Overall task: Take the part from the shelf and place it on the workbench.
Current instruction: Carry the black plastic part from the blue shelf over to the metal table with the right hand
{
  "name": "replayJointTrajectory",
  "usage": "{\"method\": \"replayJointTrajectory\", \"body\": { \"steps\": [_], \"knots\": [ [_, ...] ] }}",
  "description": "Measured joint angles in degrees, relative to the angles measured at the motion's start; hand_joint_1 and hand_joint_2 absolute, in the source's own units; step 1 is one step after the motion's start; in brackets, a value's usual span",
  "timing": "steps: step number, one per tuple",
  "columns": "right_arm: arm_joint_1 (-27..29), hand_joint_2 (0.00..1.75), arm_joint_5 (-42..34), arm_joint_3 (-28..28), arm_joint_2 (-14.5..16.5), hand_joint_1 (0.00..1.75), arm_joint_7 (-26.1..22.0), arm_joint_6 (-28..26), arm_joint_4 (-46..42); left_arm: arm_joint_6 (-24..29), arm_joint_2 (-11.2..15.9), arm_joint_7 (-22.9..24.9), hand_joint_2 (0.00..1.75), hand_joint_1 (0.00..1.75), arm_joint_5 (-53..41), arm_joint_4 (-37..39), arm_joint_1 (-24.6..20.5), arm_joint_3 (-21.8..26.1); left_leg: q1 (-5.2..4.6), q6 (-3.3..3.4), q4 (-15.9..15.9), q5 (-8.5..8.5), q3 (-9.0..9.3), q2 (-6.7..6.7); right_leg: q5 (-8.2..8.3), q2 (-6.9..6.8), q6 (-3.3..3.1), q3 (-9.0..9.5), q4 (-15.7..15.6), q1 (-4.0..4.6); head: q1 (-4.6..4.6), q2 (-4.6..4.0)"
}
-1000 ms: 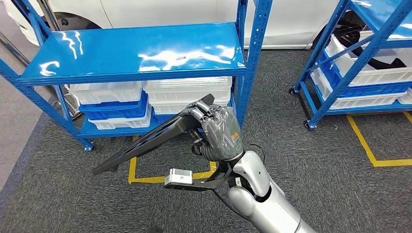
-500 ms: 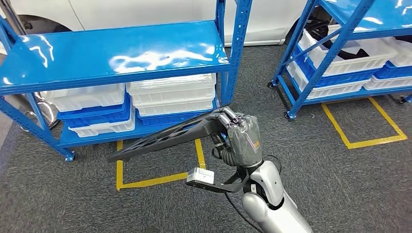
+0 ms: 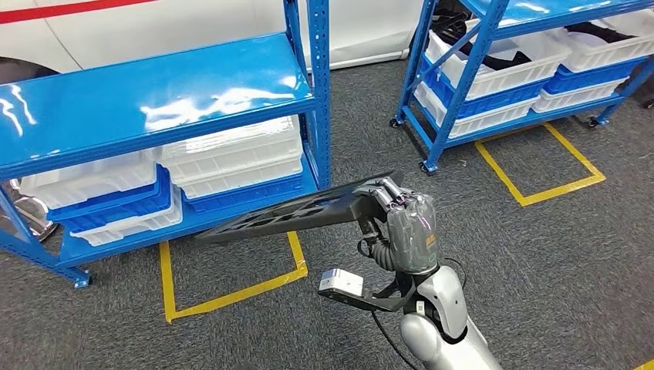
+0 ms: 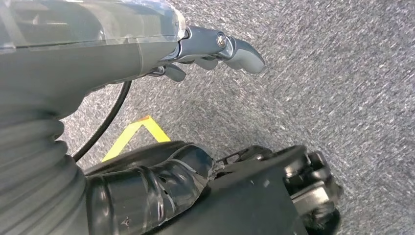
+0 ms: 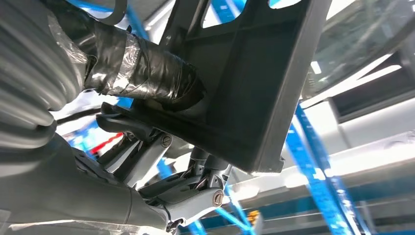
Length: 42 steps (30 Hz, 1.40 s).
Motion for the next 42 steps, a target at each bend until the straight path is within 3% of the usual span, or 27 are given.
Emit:
{"method": "replayJointTrajectory", "body": {
  "steps": [2, 3, 4, 6, 8, 9, 11, 13, 15, 17, 19, 20, 21, 23, 25, 28, 29, 30, 31, 32, 34, 36, 38, 39, 40, 42],
  "knots": [
    [1.42, 1.75, 0.22, -0.97, -0.27, 1.75, -0.08, -0.75, -0.41, 0.10, 0.04, -0.19, 1.75, 0.00, 0.32, 0.00, 0.08, 0.22, 0.07, 0.21, -5.90, 4.03, 2.62, -0.70, -0.02, 1.28, 0.07, 0.02, 0.26, -0.07, -0.01, 0.00],
    [2.19, 1.75, 0.28, -1.62, -0.41, 1.75, -0.16, -1.34, -0.79, 0.17, 0.07, -0.26, 1.75, 0.00, 0.53, 0.00, 0.16, 0.38, 0.15, 0.35, -9.58, 5.68, 4.32, -1.93, -0.04, 1.86, 0.21, -0.07, 0.44, -0.03, 0.00, 0.00],
    [2.98, 1.75, 0.29, -2.33, -0.56, 1.75, -0.31, -1.96, -1.27, 0.25, 0.10, -0.35, 1.75, 0.00, 0.67, 0.00, 0.28, 0.54, 0.25, 0.48, -12.60, 6.64, 5.62, -3.07, 0.00, 2.41, 0.44, -0.30, 0.66, -0.01, 0.02, 0.00],
    [4.82, 1.75, 0.21, -3.92, -0.93, 1.75, -0.83, -3.33, -2.50, 0.49, 0.14, -0.55, 1.75, 0.00, 0.90, 0.00, 0.48, 0.82, 0.24, 0.77, -14.78, 6.75, 6.48, -4.38, 0.32, 3.42, 1.17, -0.89, 0.81, -0.07, 0.03, 0.00],
    [6.87, 1.75, 0.13, -5.59, -1.48, 1.75, -1.37, -4.40, -4.10, 0.72, 0.16, -0.77, 1.75, 0.00, 1.00, 0.00, 0.63, 0.96, 0.25, 1.34, -15.17, 7.02, 6.52, -3.34, 0.57, 4.16, 1.89, -1.31, 0.81, -0.22, 0.03, 0.00],
    [7.76, 1.75, 0.11, -6.44, -1.80, 1.75, -1.60, -4.85, -4.96, 0.79, 0.19, -0.87, 1.75, 0.00, 1.04, 0.00, 0.71, 1.00, 0.32, 1.76, -15.44, 7.25, 6.61, -2.74, 0.10, 3.53, 2.15, -1.65, 1.37, -0.18, 0.14, 0.00],
    [8.99, 1.75, 0.06, -8.11, -2.38, 1.75, -1.89, -5.52, -6.53, 0.83, 0.23, -1.07, 1.75, 0.00, 1.21, 0.00, 0.84, 1.08, 0.40, 2.51, -15.92, 7.61, 6.71, -1.29, -2.67, 1.02, 2.53, -3.62, 5.63, -0.12, 0.45, 0.00],
    [10.17, 1.75, -0.02, -9.77, -2.76, 1.75, -2.12, -5.90, -7.80, 0.84, 0.26, -1.20, 1.75, 0.00, 1.50, 0.00, 0.98, 1.26, 0.20, 2.80, -15.96, 7.61, 6.65, 0.13, -5.97, -0.84, 2.89, -6.60, 12.37, -0.23, 0.65, 0.00],
    [11.63, 1.75, -0.17, -11.40, -3.10, 1.75, -2.40, -6.06, -8.82, 0.85, 0.32, -1.28, 1.75, 0.00, 1.69, 0.00, 1.08, 1.50, 0.07, 2.87, -15.88, 7.51, 6.63, 1.62, -6.37, -1.30, 3.09, -7.48, 15.08, -0.48, 0.65, 0.00],
    [12.75, 1.75, -0.47, -12.87, -3.38, 1.75, -2.91, -6.13, -9.70, 0.87, 0.35, -1.34, 1.75, 0.00, 1.79, 0.00, 1.05, 1.68, 0.01, 2.77, -15.77, 7.30, 6.71, 2.96, -3.53, -2.19, 2.98, -4.51, 10.34, -0.56, 0.65, 0.00],
    [13.73, 1.75, -0.91, -14.21, -3.51, 1.75, -3.91, -6.15, -10.69, 0.93, 0.35, -1.39, 1.75, 0.00, 1.93, 0.00, 1.02, 1.80, -0.23, 2.38, -15.66, 6.98, 6.86, 4.04, -1.45, -4.79, 2.54, -0.65, 3.40, -0.03, 0.64, 0.00],
    [14.33, 1.75, -1.22, -14.92, -3.54, 1.75, -4.56, -6.16, -11.31, 0.98, 0.36, -1.41, 1.75, 0.00, 2.02, 0.00, 1.02, 1.89, -0.37, 2.13, -15.63, 6.86, 6.94, 4.51, -1.13, -5.69, 2.27, 0.41, 1.33, 0.27, 0.63, 0.00],
    [15.01, 1.75, -1.56, -15.62, -3.53, 1.75, -5.18, -6.21, -11.91, 1.02, 0.36, -1.43, 1.75, 0.00, 2.10, 0.00, 1.02, 2.00, -0.52, 1.89, -15.62, 6.76, 7.00, 4.99, -1.32, -6.07, 2.04, 0.67, 0.56, 0.59, 0.62, 0.00],
    [16.46, 1.75, -2.12, -16.91, -3.51, 1.75, -6.27, -6.31, -13.01, 1.09, 0.38, -1.41, 1.75, 0.00, 2.21, 0.00, 0.99, 2.20, -0.64, 1.41, -15.65, 6.54, 7.08, 6.01, -1.11, -4.94, 1.53, 0.55, 0.32, 0.67, 0.61, 0.00],
    [17.74, 1.75, -2.58, -18.21, -3.31, 1.75, -7.34, -6.46, -14.24, 1.13, 0.39, -1.38, 1.75, 0.00, 2.26, 0.00, 0.94, 2.30, -0.54, 0.91, -14.28, 5.16, 6.60, 4.79, -0.83, -3.81, 0.92, 0.62, -0.07, 0.38, 0.59, 0.00],
    [19.51, 1.75, -3.50, -20.43, -2.38, 1.75, -9.00, -6.62, -16.10, 1.16, 0.39, -1.32, 1.75, 0.00, 2.27, 0.00, 1.18, 2.38, -0.34, 0.59, -4.64, -0.08, 2.44, 0.74, -0.63, -2.02, 0.25, 0.66, -0.27, 0.13, 0.54, 0.00],
    [20.20, 1.75, -3.79, -21.15, -2.04, 1.75, -9.49, -6.62, -16.60, 1.16, 0.39, -1.29, 1.75, 0.00, 2.28, 0.00, 1.31, 2.41, -0.34, 0.58, -1.30, -1.18, 0.89, 0.27, -0.62, -1.27, 0.17, 0.66, -0.24, 0.16, 0.54, 0.00],
    [20.86, 1.75, -4.05, -21.83, -1.76, 1.75, -9.89, -6.62, -17.04, 1.17, 0.39, -1.25, 1.75, 0.00, 2.30, 0.00, 1.40, 2.44, -0.34, 0.61, 0.27, -1.14, 0.11, 0.09, -0.61, -0.46, 0.14, 0.67, -0.19, 0.18, 0.54, 0.00],
    [21.42, 1.75, -4.27, -22.45, -1.50, 1.75, -10.18, -6.62, -17.44, 1.18, 0.39, -1.20, 1.75, 0.00, 2.32, 0.00, 1.45, 2.45, -0.34, 0.71, -0.29, -0.02, 0.30, -0.02, -0.61, 0.37, 0.14, 0.69, -0.11, 0.18, 0.54, 0.00],
    [21.89, 1.75, -4.48, -23.05, -1.26, 1.75, -10.41, -6.62, -17.82, 1.19, 0.40, -1.16, 1.75, 0.00, 2.34, 0.00, 1.46, 2.47, -0.34, 0.89, -2.98, 2.01, 1.47, -0.33, -0.62, 1.24, 0.15, 0.72, -0.01, 0.17, 0.54, 0.00],
    [22.52, 1.75, -4.83, -24.07, -0.86, 1.75, -10.68, -6.63, -18.42, 1.22, 0.43, -1.11, 1.75, 0.00, 2.37, 0.00, 1.48, 2.52, -0.25, 1.39, -10.44, 5.75, 4.67, -2.62, -0.65, 2.78, 0.31, 0.63, 0.33, 0.17, 0.55, 0.00],
    [22.96, 1.75, -5.13, -24.81, -0.62, 1.75, -10.95, -6.69, -18.75, 1.26, 0.45, -1.05, 1.75, 0.00, 2.36, 0.00, 1.43, 2.60, -0.23, 1.65, -14.62, 6.75, 6.49, -4.51, -0.50, 4.14, 0.82, 0.13, 0.60, 0.05, 0.56, 0.00],
    [23.51, 1.75, -5.37, -25.42, -0.49, 1.75, -11.32, -6.75, -18.99, 1.31, 0.45, -0.99, 1.75, 0.00, 2.33, 0.00, 1.27, 2.65, -0.28, 1.90, -15.38, 6.70, 6.86, -3.87, -0.11, 5.34, 1.60, -0.37, 0.49, -0.14, 0.55, 0.00],
    [23.82, 1.75, -5.50, -25.72, -0.46, 1.75, -11.48, -6.78, -19.16, 1.34, 0.43, -0.98, 1.75, 0.00, 2.30, 0.00, 1.20, 2.66, -0.24, 2.23, -15.72, 6.97, 6.95, -3.19, -0.21, 4.98, 1.91, -0.55, 0.59, -0.16, 0.57, 0.00],
    [24.02, 1.75, -5.63, -25.97, -0.44, 1.75, -11.59, -6.79, -19.33, 1.38, 0.41, -0.97, 1.75, 0.00, 2.27, 0.00, 1.18, 2.66, -0.17, 2.61, -16.11, 7.25, 7.08, -2.48, -0.85, 3.78, 2.21, -0.94, 1.38, -0.11, 0.61, 0.00],
    [24.21, 1.75, -5.85, -26.30, -0.43, 1.75, -11.74, -6.81, -19.57, 1.44, 0.38, -0.97, 1.75, 0.00, 2.23, 0.00, 1.22, 2.67, -0.20, 3.20, -16.59, 7.58, 7.22, -0.95, -3.84, 0.38, 2.76, -3.09, 6.19, -0.15, 0.69, 0.00]
  ]
}}
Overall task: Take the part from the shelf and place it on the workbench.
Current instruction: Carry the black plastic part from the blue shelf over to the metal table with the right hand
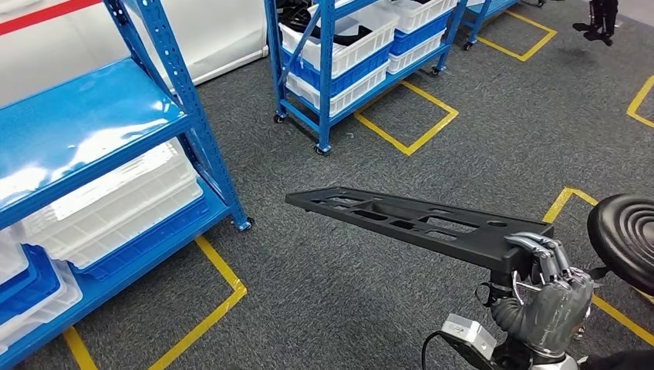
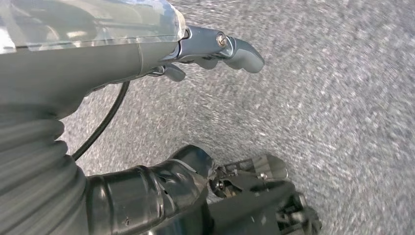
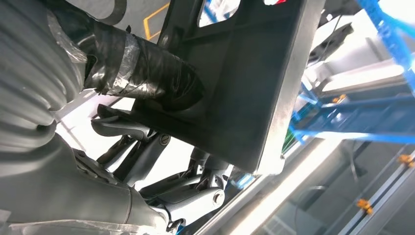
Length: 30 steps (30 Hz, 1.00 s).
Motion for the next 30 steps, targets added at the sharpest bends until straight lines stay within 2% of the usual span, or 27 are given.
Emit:
{"method": "replayJointTrajectory", "body": {
  "steps": [1, 2, 3, 4, 5, 6, 8, 9, 10, 12, 14, 16, 17, 18, 19, 20, 21, 22, 24, 25, 27, 28, 30],
  "knots": [
    [0.09, 1.75, -0.10, -0.11, 0.07, 1.75, -0.10, 0.01, -0.05, 0.01, -0.01, 0.01, 1.75, 0.00, -0.02, 0.00, 0.07, 0.00, -0.09, 0.13, -0.01, -0.01, -0.02, 0.76, -1.77, -1.09, 0.32, -1.65, 3.62, -0.15, 0.03, 0.00],
    [0.27, 1.75, -0.19, -0.23, 0.16, 1.75, -0.21, 0.01, -0.09, 0.01, 0.01, 0.03, 1.75, 0.00, -0.04, 0.00, 0.14, 0.01, -0.17, 0.17, 0.02, -0.07, -0.05, 1.58, -3.00, -1.52, 0.61, -3.15, 6.92, -0.36, 0.02, 0.00],
    [0.50, 1.75, -0.28, -0.35, 0.27, 1.75, -0.36, 0.01, -0.14, 0.00, 0.02, 0.05, 1.75, 0.00, -0.05, 0.00, 0.19, 0.01, -0.21, 0.16, 0.07, -0.15, -0.06, 2.37, -3.34, -1.75, 0.84, -3.98, 8.82, -0.58, 0.02, 0.00],
    [0.73, 1.75, -0.37, -0.50, 0.38, 1.75, -0.54, 0.01, -0.22, -0.01, 0.03, 0.08, 1.75, 0.00, -0.07, 0.00, 0.20, 0.02, -0.22, 0.10, 0.12, -0.25, -0.04, 3.12, -2.64, -1.96, 1.01, -3.74, 8.59, -0.76, 0.02, 0.00],
    [0.94, 1.75, -0.46, -0.67, 0.48, 1.75, -0.70, 0.01, -0.36, -0.03, 0.03, 0.09, 1.75, 0.00, -0.07, 0.00, 0.17, 0.02, -0.22, -0.02, 0.18, -0.38, 0.02, 3.80, -1.11, -2.32, 1.10, -2.38, 6.23, -0.90, 0.02, 0.00],
    [1.10, 1.75, -0.57, -0.86, 0.60, 1.75, -0.85, 0.00, -0.55, -0.06, 0.02, 0.08, 1.75, 0.00, -0.07, 0.00, 0.15, 0.02, -0.21, -0.20, 0.27, -0.56, 0.13, 4.41, 0.60, -3.16, 1.09, -0.20, 2.28, -0.94, 0.03, 0.00],
    [1.30, 1.75, -0.84, -1.21, 0.88, 1.75, -1.06, 0.00, -0.98, -0.11, 0.01, 0.03, 1.75, 0.00, -0.07, 0.00, 0.13, 0.02, -0.42, -0.74, 0.47, -0.96, 0.34, 5.46, 2.51, -5.20, 0.57, 3.24, -4.15, -0.45, 0.01, 0.00],
    [1.37, 1.75, -0.98, -1.40, 1.04, 1.75, -1.17, 0.01, -1.17, -0.12, 0.01, 0.01, 1.75, 0.00, -0.07, 0.00, 0.12, 0.02, -0.51, -1.03, 0.54, -1.11, 0.45, 5.94, 2.67, -5.74, 0.22, 3.91, -5.60, -0.16, -0.01, 0.00],
    [1.44, 1.75, -1.09, -1.62, 1.17, 1.75, -1.27, 0.01, -1.33, -0.12, 0.01, -0.01, 1.75, 0.00, -0.05, 0.00, 0.07, 0.02, -0.59, -1.32, 0.50, -1.18, 0.56, 6.41, 2.58, -5.60, -0.14, 3.88, -5.75, 0.14, -0.03, 0.00],
    [1.71, 1.75, -1.32, -2.16, 1.39, 1.75, -1.46, 0.00, -1.75, -0.15, -0.02, -0.03, 1.75, 0.00, -0.02, 0.00, -0.11, 0.02, -0.46, -1.91, 0.53, -1.49, 0.87, 6.95, 2.86, -4.30, -0.83, 3.90, -6.14, 0.08, -0.04, 0.00],
    [1.95, 1.75, -1.63, -2.63, 1.63, 1.75, -1.69, -0.02, -2.18, -0.22, -0.03, -0.04, 1.75, 0.00, -0.01, 0.00, -0.20, 0.03, -0.20, -2.36, 2.88, -3.42, 0.12, 4.87, 3.23, -3.15, -1.62, 4.18, -6.73, -0.20, -0.05, 0.00],
    [2.17, 1.75, -2.03, -3.08, 1.97, 1.75, -1.99, -0.03, -2.37, -0.34, -0.03, -0.03, 1.75, 0.00, -0.01, 0.00, -0.09, 0.04, 0.02, -2.53, 9.57, -7.13, -2.89, 1.95, 3.41, -1.97, -2.12, 4.21, -6.89, -0.27, -0.07, 0.00],
    [2.33, 1.75, -2.25, -3.35, 2.14, 1.75, -2.14, -0.03, -2.39, -0.42, -0.03, -0.03, 1.75, 0.00, -0.02, 0.00, 0.00, 0.04, 0.04, -2.58, 13.35, -8.67, -4.69, 1.31, 3.42, -1.29, -2.23, 4.12, -6.81, -0.20, -0.09, 0.00],
    [2.52, 1.75, -2.42, -3.65, 2.30, 1.75, -2.32, -0.03, -2.40, -0.50, -0.03, -0.03, 1.75, 0.00, -0.02, 0.00, 0.10, 0.04, 0.05, -2.61, 15.92, -9.26, -5.97, 1.04, 3.41, -0.54, -2.28, 4.08, -6.71, -0.12, -0.10, 0.00],
    [2.70, 1.75, -2.60, -3.99, 2.45, 1.75, -2.49, -0.03, -2.43, -0.56, -0.03, -0.04, 1.75, 0.00, -0.01, 0.00, 0.18, 0.05, 0.05, -2.60, 16.50, -8.69, -6.36, 0.93, 3.41, 0.24, -2.30, 4.05, -6.59, -0.06, -0.10, 0.00],
    [2.86, 1.75, -2.76, -4.33, 2.57, 1.75, -2.63, -0.03, -2.47, -0.60, -0.02, -0.08, 1.75, 0.00, 0.00, 0.00, 0.24, 0.05, 0.06, -2.52, 14.94, -7.09, -5.77, 0.80, 3.39, 1.04, -2.28, 4.05, -6.46, -0.03, -0.10, 0.00],
    [3.02, 1.75, -2.90, -4.67, 2.67, 1.75, -2.74, -0.03, -2.54, -0.62, -0.02, -0.14, 1.75, 0.00, 0.01, 0.00, 0.26, 0.06, 0.09, -2.41, 11.60, -4.85, -4.37, 0.28, 3.36, 1.83, -2.23, 4.04, -6.31, -0.05, -0.10, 0.00],
    [3.16, 1.75, -3.05, -4.99, 2.75, 1.75, -2.81, -0.03, -2.62, -0.63, -0.01, -0.21, 1.75, 0.00, 0.02, 0.00, 0.27, 0.07, 0.15, -2.22, 7.87, -3.03, -2.79, -1.09, 3.30, 2.55, -2.11, 3.97, -6.11, -0.05, -0.09, 0.00],
    [3.35, 1.75, -3.30, -5.52, 2.84, 1.75, -2.90, -0.03, -2.76, -0.65, 0.00, -0.36, 1.75, 0.00, 0.02, 0.00, 0.24, 0.10, 0.32, -1.95, 2.54, -1.34, -0.63, -3.60, 3.27, 3.84, -1.59, 3.49, -5.59, -0.09, -0.08, 0.00],
    [3.47, 1.75, -3.43, -5.81, 2.88, 1.75, -2.95, -0.03, -2.83, -0.68, 0.00, -0.43, 1.75, 0.00, 0.02, 0.00, 0.17, 0.12, 0.27, -1.78, 1.75, -1.44, -0.31, -4.23, 3.39, 4.45, -1.21, 3.20, -5.53, -0.15, -0.08, 0.00],
    [3.83, 1.75, -3.74, -6.49, 2.97, 1.75, -3.08, -0.03, -3.04, -0.72, -0.03, -0.53, 1.75, 0.00, 0.05, 0.00, -0.01, 0.14, 0.15, -1.22, 1.21, -1.13, -0.09, -3.19, 3.71, 5.48, -0.41, 2.73, -5.61, -0.44, -0.09, 0.00],
    [4.01, 1.75, -3.92, -6.87, 3.02, 1.75, -3.16, -0.04, -3.17, -0.74, -0.03, -0.59, 1.75, 0.00, 0.07, 0.00, -0.05, 0.15, 0.16, -0.79, 0.84, -0.86, 0.02, -2.50, 3.42, 4.81, -0.12, 2.44, -5.21, -0.41, -0.03, 0.00],
    [4.13, 1.75, -4.14, -7.38, 3.05, 1.75, -3.31, -0.05, -3.35, -0.77, -0.05, -0.68, 1.75, 0.00, 0.09, 0.00, -0.01, 0.16, 0.22, -0.07, 0.10, -0.39, 0.21, -0.87, 1.06, 1.76, 0.27, 0.66, -1.51, -0.31, 0.11, 0.00]
  ]
}}
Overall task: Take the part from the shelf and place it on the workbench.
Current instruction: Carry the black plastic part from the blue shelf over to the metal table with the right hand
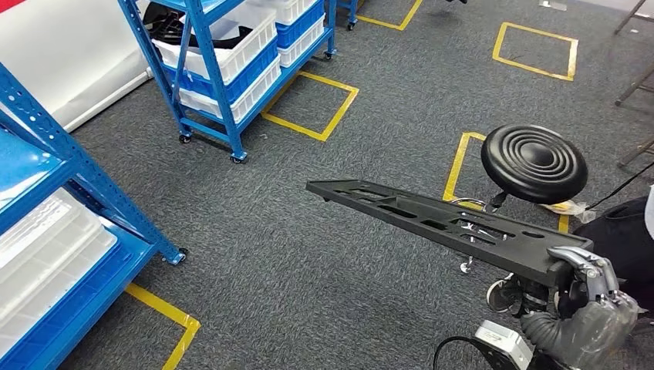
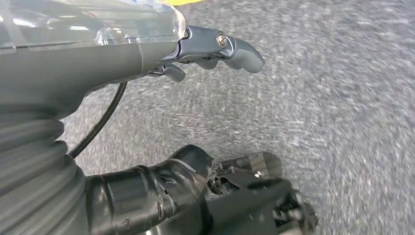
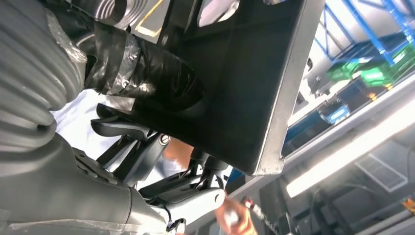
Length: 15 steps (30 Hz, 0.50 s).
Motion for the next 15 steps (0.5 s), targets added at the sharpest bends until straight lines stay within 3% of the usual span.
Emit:
{"method": "replayJointTrajectory", "body": {
  "steps": [1, 2, 3, 4, 5, 6, 8, 10, 12, 13, 15],
  "knots": [
    [0.04, 1.75, -0.05, -0.16, 0.02, 1.75, -0.04, 0.01, -0.03, -0.02, 0.01, -0.03, 1.75, 0.00, 0.00, 0.00, 0.06, 0.01, -0.15, 0.16, -0.10, 0.04, 0.03, 0.79, -1.79, -1.82, 0.19, -1.51, 3.27, 0.07, 0.06, 0.00],
    [0.06, 1.75, -0.08, -0.26, 0.03, 1.75, -0.06, 0.01, -0.03, -0.03, 0.01, -0.04, 1.75, 0.00, 0.01, 0.00, 0.15, 0.03, -0.26, 0.25, -0.09, 0.01, 0.00, 1.66, -3.39, -2.75, 0.38, -3.19, 6.85, -0.03, 0.07, 0.00],
    [0.11, 1.75, -0.11, -0.34, 0.05, 1.75, -0.07, 0.02, -0.03, -0.03, 0.03, -0.04, 1.75, 0.00, 0.01, 0.00, 0.24, 0.06, -0.34, 0.26, -0.07, -0.07, -0.02, 2.52, -4.29, -3.23, 0.54, -4.42, 9.56, -0.16, 0.07, 0.00],
    [0.17, 1.75, -0.13, -0.40, 0.07, 1.75, -0.07, 0.02, -0.03, -0.03, 0.04, -0.04, 1.75, 0.00, 0.01, 0.00, 0.29, 0.09, -0.38, 0.25, -0.04, -0.17, 0.00, 3.38, -4.16, -3.54, 0.66, -4.75, 10.50, -0.28, 0.07, 0.00],
    [0.19, 1.75, -0.15, -0.44, 0.08, 1.75, -0.08, 0.02, -0.03, -0.03, 0.04, -0.04, 1.75, 0.00, 0.02, 0.00, 0.30, 0.13, -0.39, 0.18, -0.02, -0.30, 0.05, 4.17, -3.08, -3.83, 0.72, -4.00, 9.31, -0.38, 0.08, 0.00],
    [0.20, 1.75, -0.15, -0.46, 0.08, 1.75, -0.08, 0.02, -0.03, -0.03, 0.04, -0.04, 1.75, 0.00, 0.02, 0.00, 0.27, 0.15, -0.39, 0.06, 0.00, -0.45, 0.19, 4.85, -1.31, -4.33, 0.70, -2.17, 6.13, -0.43, 0.08, 0.00],
    [0.17, 1.75, -0.15, -0.49, 0.08, 1.75, -0.08, 0.02, -0.04, -0.03, 0.01, -0.05, 1.75, 0.00, 0.02, 0.00, 0.22, 0.17, -0.51, -0.37, 0.05, -0.82, 0.57, 5.99, 1.27, -6.64, 0.24, 1.93, -1.36, -0.05, 0.07, 0.00],
    [0.15, 1.75, -0.16, -0.51, 0.11, 1.75, -0.09, 0.01, -0.13, -0.03, 0.01, -0.06, 1.75, 0.00, 0.02, 0.00, 0.18, 0.21, -0.69, -0.91, 0.08, -1.14, 0.89, 7.01, 1.68, -7.90, -0.56, 3.54, -4.62, 0.64, 0.06, 0.00],
    [0.21, 1.75, -0.24, -0.63, 0.15, 1.75, -0.23, 0.00, -0.25, -0.03, -0.01, -0.05, 1.75, 0.00, 0.00, 0.00, 0.00, 0.26, -0.70, -1.48, 0.01, -1.42, 1.23, 7.82, 1.75, -6.79, -1.32, 3.59, -4.89, 0.77, 0.05, 0.00],
    [0.25, 1.75, -0.31, -0.74, 0.21, 1.75, -0.34, 0.00, -0.32, -0.03, -0.02, -0.05, 1.75, 0.00, -0.02, 0.00, -0.09, 0.27, -0.60, -1.78, 0.29, -1.80, 1.31, 7.16, 1.87, -6.22, -1.64, 3.77, -5.16, 0.64, 0.04, 0.00],
    [0.25, 1.75, -0.41, -0.94, 0.36, 1.75, -0.52, 0.00, -0.47, -0.03, -0.03, -0.02, 1.75, 0.00, -0.07, 0.00, -0.14, 0.29, -0.34, -2.29, 3.45, -3.99, 0.15, 4.28, 2.15, -5.12, -2.40, 4.16, -5.68, 0.28, 0.00, 0.00]
  ]
}}
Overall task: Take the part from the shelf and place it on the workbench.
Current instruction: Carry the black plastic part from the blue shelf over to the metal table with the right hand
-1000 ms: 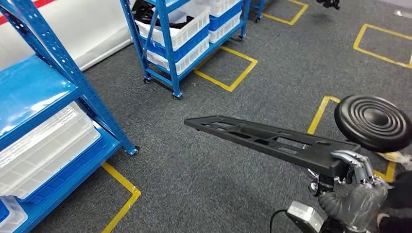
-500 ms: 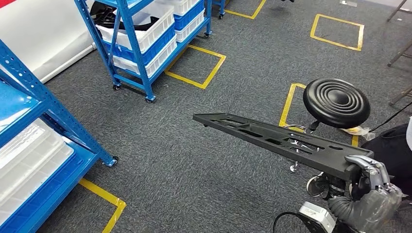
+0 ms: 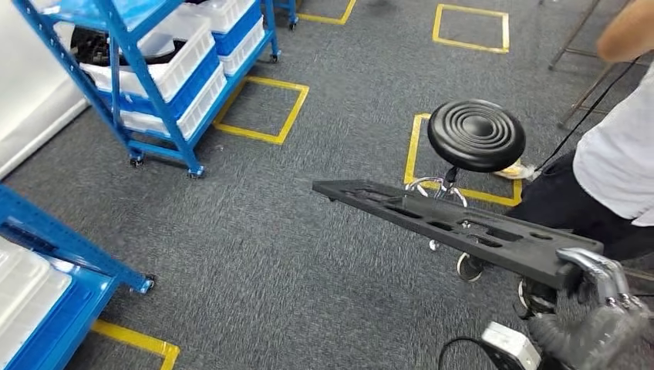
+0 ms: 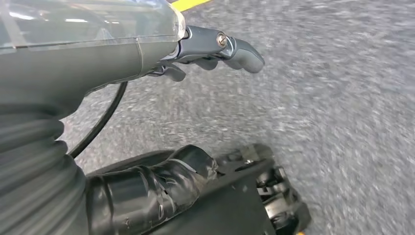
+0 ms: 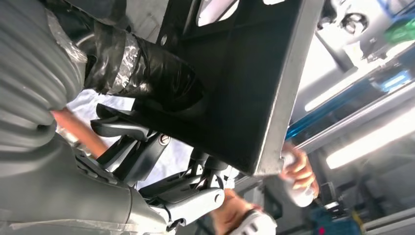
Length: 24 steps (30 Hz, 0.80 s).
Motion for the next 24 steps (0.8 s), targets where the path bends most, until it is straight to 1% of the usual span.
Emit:
{"method": "replayJointTrajectory", "body": {
  "steps": [1, 2, 3, 4, 5, 6, 7, 8, 9, 10, 11, 12, 13, 14, 15, 16, 17, 18, 19, 20, 21, 22, 23, 24],
  "knots": [
    [0.02, 1.75, -0.05, -0.04, 0.12, 1.75, -0.03, 0.00, -0.03, 0.00, 0.00, 0.03, 1.75, 0.00, -0.03, 0.00, 0.06, 0.01, 0.12, -0.12, 3.32, -1.74, -1.51, -1.52, 0.02, 0.57, -0.23, 0.02, -0.04, 0.03, -0.01, 0.00],
    [0.05, 1.75, -0.13, -0.07, 0.22, 1.75, -0.03, 0.00, -0.04, 0.00, -0.01, 0.07, 1.75, 0.00, -0.05, 0.00, 0.17, 0.03, 0.18, -0.23, 7.23, -3.49, -3.41, -2.23, 0.02, 1.22, -0.42, -0.02, 0.01, 0.05, -0.02, 0.00],
    [0.13, 1.75, -0.23, -0.07, 0.32, 1.75, -0.03, 0.00, -0.04, 0.00, 0.00, 0.12, 1.75, 0.00, -0.07, 0.00, 0.32, 0.04, 0.20, -0.33, 10.71, -4.62, -5.20, -2.45, 0.00, 1.98, -0.50, -0.06, 0.09, 0.08, -0.02, 0.00],
    [0.24, 1.75, -0.37, -0.08, 0.39, 1.75, -0.01, 0.00, -0.04, 0.01, 0.01, 0.18, 1.75, 0.00, -0.08, 0.00, 0.43, 0.05, 0.21, -0.40, 12.55, -4.66, -6.30, -2.50, -0.04, 2.80, -0.50, -0.08, 0.22, 0.09, -0.02, 0.00],
    [0.37, 1.75, -0.51, -0.10, 0.45, 1.75, 0.04, 0.00, -0.04, 0.01, 0.02, 0.24, 1.75, 0.00, -0.09, 0.00, 0.51, 0.06, 0.24, -0.42, 12.23, -3.53, -6.42, -2.54, -0.09, 3.64, -0.45, -0.10, 0.39, 0.06, -0.02, 0.00],
    [0.56, 1.75, -0.68, -0.16, 0.52, 1.75, 0.15, 0.00, -0.03, 0.02, 0.04, 0.30, 1.75, 0.00, -0.11, 0.00, 0.55, 0.07, 0.30, -0.42, 9.86, -1.51, -5.57, -2.79, -0.19, 4.47, -0.34, -0.10, 0.63, -0.01, -0.02, 0.00],
    [0.78, 1.75, -0.90, -0.26, 0.59, 1.75, 0.32, 0.00, 0.02, 0.03, 0.05, 0.38, 1.75, 0.00, -0.13, 0.00, 0.58, 0.09, 0.45, -0.39, 6.18, 0.66, -4.16, -3.85, -0.34, 5.24, -0.14, -0.18, 0.93, -0.10, -0.02, 0.00],
    [0.94, 1.75, -1.17, -0.38, 0.65, 1.75, 0.48, 0.00, 0.09, 0.04, 0.07, 0.46, 1.75, 0.00, -0.15, 0.00, 0.62, 0.11, 0.61, -0.33, 2.67, 2.15, -2.78, -5.35, -0.51, 5.97, 0.14, -0.41, 1.39, -0.07, -0.02, 0.00],
    [1.12, 1.75, -1.49, -0.50, 0.67, 1.75, 0.62, 0.00, 0.20, 0.05, 0.08, 0.54, 1.75, 0.00, -0.17, 0.00, 0.64, 0.15, 0.74, -0.19, 0.23, 2.96, -1.79, -6.71, -0.58, 6.66, 0.46, -0.75, 1.75, -0.08, -0.02, 0.00],
    [1.38, 1.75, -1.77, -0.62, 0.68, 1.75, 0.67, 0.00, 0.31, 0.06, 0.09, 0.61, 1.75, 0.00, -0.17, 0.00, 0.63, 0.18, 0.75, 0.03, -1.04, 3.10, -1.32, -7.69, -0.56, 7.31, 0.82, -1.14, 1.98, -0.13, -0.01, 0.00],
    [1.77, 1.75, -1.98, -0.71, 0.68, 1.75, 0.61, 0.00, 0.38, 0.08, 0.10, 0.66, 1.75, 0.00, -0.17, 0.00, 0.59, 0.22, 0.62, 0.33, -1.30, 2.97, -1.22, -7.73, -0.41, 7.95, 1.20, -1.47, 2.04, -0.20, -0.01, 0.00],
    [2.31, 1.75, -2.09, -0.76, 0.68, 1.75, 0.45, 0.00, 0.43, 0.11, 0.10, 0.67, 1.75, 0.00, -0.14, 0.00, 0.55, 0.26, 0.56, 0.75, -1.40, 3.10, -1.20, -7.12, -0.20, 8.53, 1.56, -1.71, 1.90, -0.36, -0.01, 0.00],
    [2.96, 1.75, -2.00, -0.79, 0.69, 1.75, 0.19, 0.00, 0.44, 0.15, 0.10, 0.68, 1.75, 0.00, -0.10, 0.00, 0.54, 0.31, 0.54, 1.17, -1.72, 3.31, -1.12, -6.41, -0.19, 8.33, 1.86, -1.89, 1.97, -0.44, 0.02, 0.00],
    [3.49, 1.75, -1.72, -0.76, 0.70, 1.75, -0.14, 0.00, 0.43, 0.20, 0.10, 0.67, 1.75, 0.00, -0.05, 0.00, 0.54, 0.37, 0.60, 1.56, -2.07, 3.54, -1.01, -5.71, -0.62, 7.20, 2.11, -2.24, 2.60, -0.38, 0.07, 0.00],
    [3.88, 1.75, -1.25, -0.59, 0.71, 1.75, -0.49, 0.00, 0.43, 0.24, 0.08, 0.65, 1.75, 0.00, 0.01, 0.00, 0.54, 0.43, 0.66, 1.93, -2.39, 3.71, -0.92, -4.90, -1.70, 5.56, 2.34, -3.07, 4.30, -0.31, 0.12, 0.00],
    [4.20, 1.75, -0.67, -0.30, 0.73, 1.75, -0.83, 0.00, 0.43, 0.26, 0.07, 0.62, 1.75, 0.00, 0.07, 0.00, 0.56, 0.49, 0.61, 2.18, -2.55, 3.77, -0.86, -4.08, -3.32, 3.67, 2.54, -4.33, 7.09, -0.28, 0.17, 0.00],
    [4.46, 1.75, -0.02, 0.22, 0.83, 1.75, -1.19, 0.00, 0.43, 0.29, 0.07, 0.57, 1.75, 0.00, 0.16, 0.00, 0.63, 0.54, 0.52, 2.34, -2.61, 3.73, -0.85, -3.25, -5.14, 2.37, 2.76, -5.98, 10.61, -0.28, 0.20, 0.00],
    [4.86, 1.75, 0.67, 0.87, 1.03, 1.75, -1.60, 0.00, 0.43, 0.31, 0.08, 0.54, 1.75, 0.00, 0.28, 0.00, 0.70, 0.60, 0.43, 2.45, -2.61, 3.64, -0.87, -2.37, -6.59, 1.82, 2.92, -7.58, 14.06, -0.37, 0.19, 0.00],
    [5.39, 1.75, 1.35, 1.59, 1.35, 1.75, -2.05, 0.00, 0.40, 0.34, 0.09, 0.49, 1.75, 0.00, 0.41, 0.00, 0.76, 0.64, 0.38, 2.48, -2.60, 3.55, -0.84, -1.55, -7.13, 1.59, 3.02, -8.54, 16.18, -0.43, 0.19, 0.00],
    [5.97, 1.75, 2.06, 2.38, 1.75, 1.75, -2.56, 0.00, 0.31, 0.38, 0.11, 0.43, 1.75, 0.00, 0.51, 0.00, 0.77, 0.68, 0.36, 2.46, -2.60, 3.44, -0.78, -0.78, -6.58, 1.43, 3.05, -8.46, 16.28, -0.46, 0.18, 0.00],
    [6.49, 1.75, 2.67, 3.08, 2.17, 1.75, -3.02, 0.00, 0.15, 0.42, 0.11, 0.40, 1.75, 0.00, 0.55, 0.00, 0.73, 0.70, 0.35, 2.39, -2.59, 3.31, -0.66, -0.08, -5.11, 1.16, 3.01, -7.26, 14.23, -0.47, 0.19, 0.00],
    [6.91, 1.75, 3.20, 3.73, 2.56, 1.75, -3.41, 0.00, -0.10, 0.45, 0.10, 0.37, 1.75, 0.00, 0.57, 0.00, 0.69, 0.72, 0.33, 2.26, -2.59, 3.15, -0.45, 0.56, -3.20, 0.42, 2.86, -5.14, 10.49, -0.41, 0.19, 0.00],
    [7.19, 1.75, 3.60, 4.31, 2.91, 1.75, -3.75, 0.00, -0.39, 0.46, 0.09, 0.35, 1.75, 0.00, 0.57, 0.00, 0.66, 0.73, 0.25, 2.07, -2.60, 2.97, -0.22, 1.13, -1.92, -0.87, 2.62, -2.98, 6.63, -0.13, 0.19, 0.00],
    [7.39, 1.75, 3.92, 4.82, 3.29, 1.75, -4.01, 0.00, -0.70, 0.48, 0.07, 0.36, 1.75, 0.00, 0.57, 0.00, 0.66, 0.75, 0.14, 1.81, -2.58, 2.78, -0.03, 1.65, -1.18, -1.93, 2.22, -1.38, 3.66, 0.20, 0.18, 0.00]
  ]
}}
